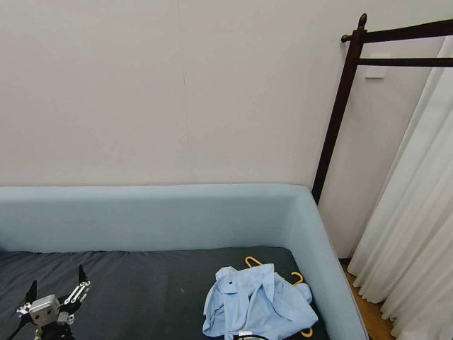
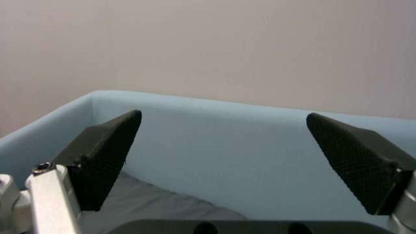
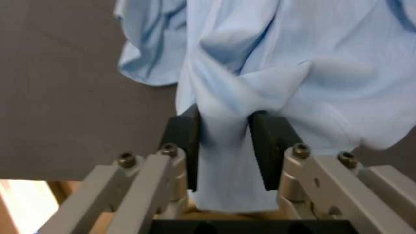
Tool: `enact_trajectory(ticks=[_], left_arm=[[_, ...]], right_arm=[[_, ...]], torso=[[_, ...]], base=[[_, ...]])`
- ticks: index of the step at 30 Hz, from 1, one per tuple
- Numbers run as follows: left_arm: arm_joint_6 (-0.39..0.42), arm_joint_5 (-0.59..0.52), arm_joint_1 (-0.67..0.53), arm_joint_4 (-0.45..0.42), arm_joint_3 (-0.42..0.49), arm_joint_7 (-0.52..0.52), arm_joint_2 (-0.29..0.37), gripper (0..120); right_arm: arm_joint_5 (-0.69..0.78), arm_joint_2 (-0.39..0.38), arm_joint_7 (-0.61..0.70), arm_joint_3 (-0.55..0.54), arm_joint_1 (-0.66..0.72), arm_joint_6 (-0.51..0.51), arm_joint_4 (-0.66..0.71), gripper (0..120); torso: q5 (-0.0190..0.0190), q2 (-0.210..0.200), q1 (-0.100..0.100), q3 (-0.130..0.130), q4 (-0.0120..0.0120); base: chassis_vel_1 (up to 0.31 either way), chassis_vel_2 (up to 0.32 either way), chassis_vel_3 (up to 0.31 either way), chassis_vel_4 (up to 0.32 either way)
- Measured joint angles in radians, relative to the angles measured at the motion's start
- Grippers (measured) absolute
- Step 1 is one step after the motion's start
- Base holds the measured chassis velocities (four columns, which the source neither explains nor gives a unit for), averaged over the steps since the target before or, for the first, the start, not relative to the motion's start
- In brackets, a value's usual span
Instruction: Pick up the clothes from the sofa and hang them on the clothes hanger.
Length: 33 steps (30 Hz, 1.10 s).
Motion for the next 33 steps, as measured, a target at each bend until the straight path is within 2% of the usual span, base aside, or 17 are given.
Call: enact_trajectory(ticks=[1,5,6,8,12,13,16,17,19,21,23,28,30,33], left_arm=[[0.0,0.0,0.0,0.0,0.0,0.0,0.0,100],[0.004,0.001,0.003,-0.001,-0.001,0.0,-0.002,100],[0.004,0.001,0.003,-0.001,-0.001,0.0,-0.002,100],[0.005,0.009,0.005,-0.003,-0.001,0.0,-0.004,100],[0.005,0.024,0.011,-0.011,0.004,0.0,-0.014,100],[0.005,0.024,0.011,-0.011,0.004,0.0,-0.014,100],[0.005,0.043,0.02,-0.016,0.012,0.0,-0.023,100],[0.005,0.043,0.02,-0.016,0.012,0.0,-0.023,100],[0.006,0.055,0.028,-0.027,0.019,0.001,-0.029,100],[0.012,0.063,0.038,-0.042,0.021,0.001,-0.033,100],[0.015,0.065,0.041,-0.047,0.021,0.001,-0.035,100],[0.018,0.073,0.059,-0.058,0.006,0.0,-0.041,100],[0.018,0.073,0.06,-0.058,0.004,-0.001,-0.041,100],[0.018,0.076,0.069,-0.063,-0.008,-0.003,-0.048,100]], right_arm=[[0.0,0.0,0.0,0.0,0.0,0.0,0.0,32],[0.135,-0.08,0.06,0.05,-0.022,-0.089,0.164,50],[0.135,-0.08,0.06,0.05,-0.022,-0.089,0.164,50],[0.178,-0.123,0.066,0.085,-0.037,-0.119,0.222,59],[0.204,-0.18,-0.039,0.193,-0.014,-0.107,0.241,76],[0.204,-0.18,-0.039,0.193,-0.014,-0.107,0.241,76],[0.156,-0.188,-0.324,0.285,0.065,-0.025,0.102,90],[0.156,-0.188,-0.324,0.285,0.065,-0.025,0.102,90],[0.063,-0.173,-0.531,0.321,0.119,0.054,-0.059,98],[-0.008,-0.146,-0.667,0.326,0.178,0.12,-0.218,100],[-0.016,-0.136,-0.687,0.327,0.199,0.12,-0.263,100],[-0.041,-0.06,-0.74,0.357,0.333,0.059,-0.505,100],[-0.051,-0.054,-0.75,0.363,0.343,0.059,-0.526,100],[-0.137,-0.019,-0.848,0.397,0.393,0.055,-0.67,100]], torso=[[0.0,0.0,0.0,0.0,0.0],[-0.0001,0.0,0.0,0.0,-0.0001],[-0.0001,0.0,0.0,0.0,-0.0001],[0.0,0.0,0.0,0.0,-0.0002],[0.0001,0.0,0.0,0.0,-0.0004],[0.0001,0.0,0.0,0.0,-0.0004],[0.0,0.0,0.0,0.0,0.0001],[0.0,0.0,0.0,0.0,0.0001],[0.0003,0.0,0.0,0.0,0.0001],[0.0003,0.0,0.0,0.0,-0.0001],[0.0003,0.0,0.0,0.0,-0.0002],[0.0,0.0,0.0,0.0,0.0002],[-0.0001,0.0,0.0,0.0,0.0002],[0.0,0.0,0.0,0.0,0.0001]], base=[[0.0,0.0,0.0,0.0],[0.0,0.0,0.0,0.0],[0.0,0.0,0.0,0.0],[0.0,0.0,0.0,0.0],[0.0,0.0,0.0,0.0],[0.0,0.0,0.0,0.0],[0.0,0.0,0.0,0.0],[0.0,0.0,0.0,0.0],[0.0,0.0,0.0,0.0],[0.0,0.0,0.0,0.0],[0.0,0.0,0.0,0.0],[0.0,0.0,0.0,0.0],[0.0,0.0,0.0,0.0],[0.0,0.0,0.0,0.0]])
